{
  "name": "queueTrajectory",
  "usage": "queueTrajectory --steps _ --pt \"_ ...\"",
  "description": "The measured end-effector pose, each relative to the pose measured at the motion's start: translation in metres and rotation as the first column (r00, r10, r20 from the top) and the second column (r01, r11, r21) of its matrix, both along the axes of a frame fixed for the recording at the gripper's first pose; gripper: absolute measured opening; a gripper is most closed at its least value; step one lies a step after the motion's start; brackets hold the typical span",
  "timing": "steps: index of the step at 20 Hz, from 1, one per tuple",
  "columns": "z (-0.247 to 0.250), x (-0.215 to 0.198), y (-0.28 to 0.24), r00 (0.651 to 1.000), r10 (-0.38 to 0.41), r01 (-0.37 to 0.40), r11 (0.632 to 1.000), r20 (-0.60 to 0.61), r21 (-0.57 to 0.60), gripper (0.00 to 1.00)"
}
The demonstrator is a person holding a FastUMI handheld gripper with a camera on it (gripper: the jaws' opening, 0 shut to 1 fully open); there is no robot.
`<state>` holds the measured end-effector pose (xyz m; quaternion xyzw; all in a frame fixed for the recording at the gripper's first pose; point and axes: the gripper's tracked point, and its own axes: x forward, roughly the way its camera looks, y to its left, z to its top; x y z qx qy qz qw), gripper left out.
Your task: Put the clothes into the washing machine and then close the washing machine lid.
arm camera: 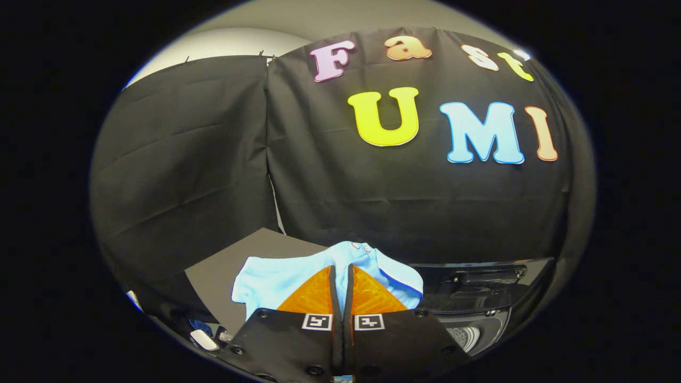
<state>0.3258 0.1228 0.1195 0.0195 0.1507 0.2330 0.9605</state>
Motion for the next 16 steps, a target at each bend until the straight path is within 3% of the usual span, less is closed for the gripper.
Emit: queueTrajectory --steps 16 --pt "-0.009 0.01 -0.144 0.972 -0.234 0.233 0.972 -0.006 -0.019 0.01"
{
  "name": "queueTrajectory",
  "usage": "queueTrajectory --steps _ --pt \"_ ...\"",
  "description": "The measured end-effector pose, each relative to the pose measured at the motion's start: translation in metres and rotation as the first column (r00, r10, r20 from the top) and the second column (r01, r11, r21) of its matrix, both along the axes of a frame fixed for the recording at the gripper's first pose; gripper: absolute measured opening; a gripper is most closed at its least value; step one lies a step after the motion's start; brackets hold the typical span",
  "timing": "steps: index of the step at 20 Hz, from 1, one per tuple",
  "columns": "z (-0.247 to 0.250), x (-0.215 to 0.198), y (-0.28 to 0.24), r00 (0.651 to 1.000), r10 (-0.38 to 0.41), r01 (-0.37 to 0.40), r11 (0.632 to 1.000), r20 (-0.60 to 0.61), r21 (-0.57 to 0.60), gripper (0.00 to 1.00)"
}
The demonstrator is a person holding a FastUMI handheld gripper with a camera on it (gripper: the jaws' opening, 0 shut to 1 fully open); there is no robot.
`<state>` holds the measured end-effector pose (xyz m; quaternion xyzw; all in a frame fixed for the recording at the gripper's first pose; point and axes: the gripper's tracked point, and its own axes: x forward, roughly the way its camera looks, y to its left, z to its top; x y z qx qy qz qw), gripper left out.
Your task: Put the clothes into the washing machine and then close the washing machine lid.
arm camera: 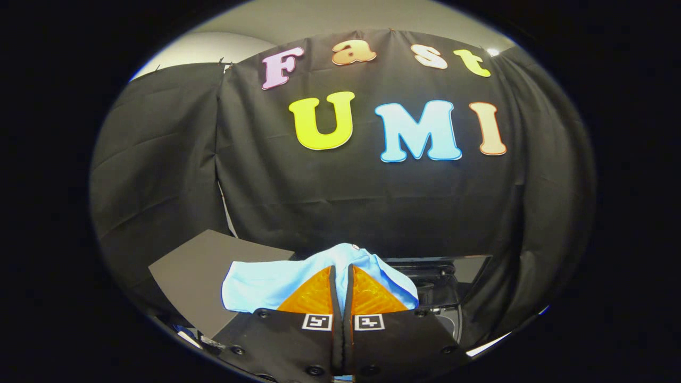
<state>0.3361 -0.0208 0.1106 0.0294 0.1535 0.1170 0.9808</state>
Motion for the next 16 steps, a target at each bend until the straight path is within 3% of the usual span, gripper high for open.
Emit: queueTrajectory --steps 10,16 --pt "-0.031 0.005 -0.043 0.997 -0.061 0.059 0.998 -0.039 -0.036 0.01" --pt "-0.081 0.02 -0.057 0.99 -0.083 0.075 0.995 -0.111 -0.071 0.01"
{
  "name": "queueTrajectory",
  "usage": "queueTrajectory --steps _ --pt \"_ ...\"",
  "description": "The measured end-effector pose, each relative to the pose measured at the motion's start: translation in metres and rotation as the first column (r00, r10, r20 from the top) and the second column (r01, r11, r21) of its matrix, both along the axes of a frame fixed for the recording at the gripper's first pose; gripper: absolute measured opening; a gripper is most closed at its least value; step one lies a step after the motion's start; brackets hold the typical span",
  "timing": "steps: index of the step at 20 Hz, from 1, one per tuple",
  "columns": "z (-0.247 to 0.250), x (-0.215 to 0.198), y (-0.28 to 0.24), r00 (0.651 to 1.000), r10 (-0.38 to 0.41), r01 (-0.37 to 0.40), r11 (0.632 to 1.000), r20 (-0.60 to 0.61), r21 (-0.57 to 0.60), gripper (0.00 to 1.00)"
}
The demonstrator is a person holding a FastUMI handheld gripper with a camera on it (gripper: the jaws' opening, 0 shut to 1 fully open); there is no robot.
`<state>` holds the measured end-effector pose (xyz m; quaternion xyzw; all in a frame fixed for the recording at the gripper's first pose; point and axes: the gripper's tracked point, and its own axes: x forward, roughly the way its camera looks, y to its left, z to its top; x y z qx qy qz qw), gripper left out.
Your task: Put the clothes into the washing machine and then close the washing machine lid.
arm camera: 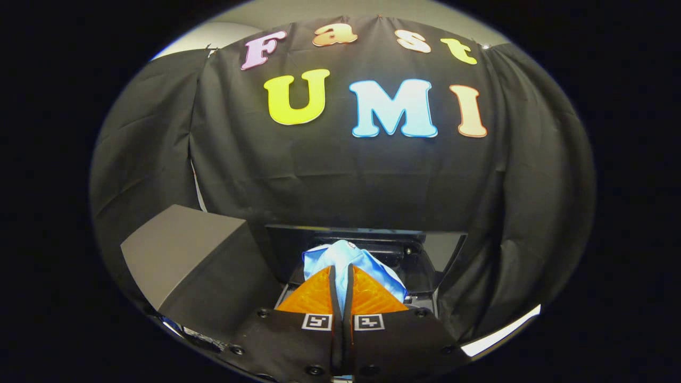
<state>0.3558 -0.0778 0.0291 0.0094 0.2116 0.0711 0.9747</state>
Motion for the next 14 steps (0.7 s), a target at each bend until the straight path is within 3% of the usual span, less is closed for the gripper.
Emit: queueTrajectory --steps 14 --pt "-0.126 0.01 -0.014 0.973 -0.059 0.053 0.998 -0.225 -0.032 0.02"
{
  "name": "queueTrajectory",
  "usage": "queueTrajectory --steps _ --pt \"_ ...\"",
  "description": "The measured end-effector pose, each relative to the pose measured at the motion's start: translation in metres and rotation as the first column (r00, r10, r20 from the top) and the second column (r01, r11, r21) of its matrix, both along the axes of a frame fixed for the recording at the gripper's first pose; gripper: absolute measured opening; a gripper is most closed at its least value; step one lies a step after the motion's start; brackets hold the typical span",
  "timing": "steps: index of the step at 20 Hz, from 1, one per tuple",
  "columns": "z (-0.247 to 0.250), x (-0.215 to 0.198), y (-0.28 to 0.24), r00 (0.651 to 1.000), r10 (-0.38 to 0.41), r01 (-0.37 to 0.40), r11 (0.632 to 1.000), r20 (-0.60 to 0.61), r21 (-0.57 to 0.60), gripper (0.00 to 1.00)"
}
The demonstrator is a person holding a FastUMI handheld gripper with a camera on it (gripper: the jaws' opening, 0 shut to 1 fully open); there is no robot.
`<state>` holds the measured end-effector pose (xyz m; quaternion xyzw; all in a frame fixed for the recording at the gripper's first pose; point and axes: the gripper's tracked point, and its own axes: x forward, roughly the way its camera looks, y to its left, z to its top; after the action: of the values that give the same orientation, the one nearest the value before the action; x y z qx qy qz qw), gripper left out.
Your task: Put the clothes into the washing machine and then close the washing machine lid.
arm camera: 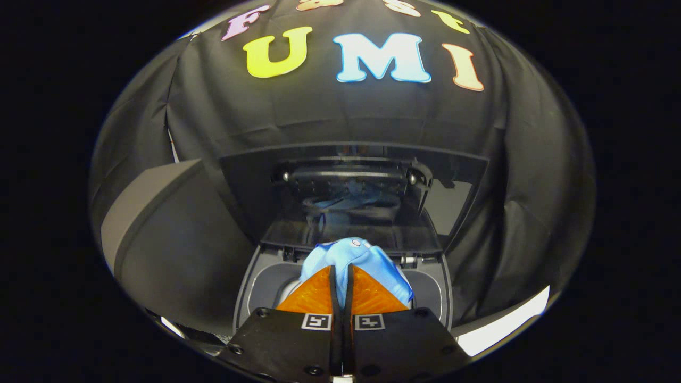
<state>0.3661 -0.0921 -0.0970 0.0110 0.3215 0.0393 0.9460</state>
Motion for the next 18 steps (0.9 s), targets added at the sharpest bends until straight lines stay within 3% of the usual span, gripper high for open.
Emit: queueTrajectory --steps 6,9,16,18 --pt "-0.036 -0.006 -0.007 0.997 -0.054 0.055 0.998 -0.062 0.021 0.02" --pt "-0.047 -0.012 -0.007 0.995 -0.053 0.054 0.998 -0.084 0.017 0.11" --pt "-0.049 -0.02 0.001 0.996 -0.04 0.037 0.999 -0.077 -0.038 0.98" --pt "-0.049 -0.023 0.003 0.997 -0.036 0.034 0.999 -0.074 -0.037 0.98"
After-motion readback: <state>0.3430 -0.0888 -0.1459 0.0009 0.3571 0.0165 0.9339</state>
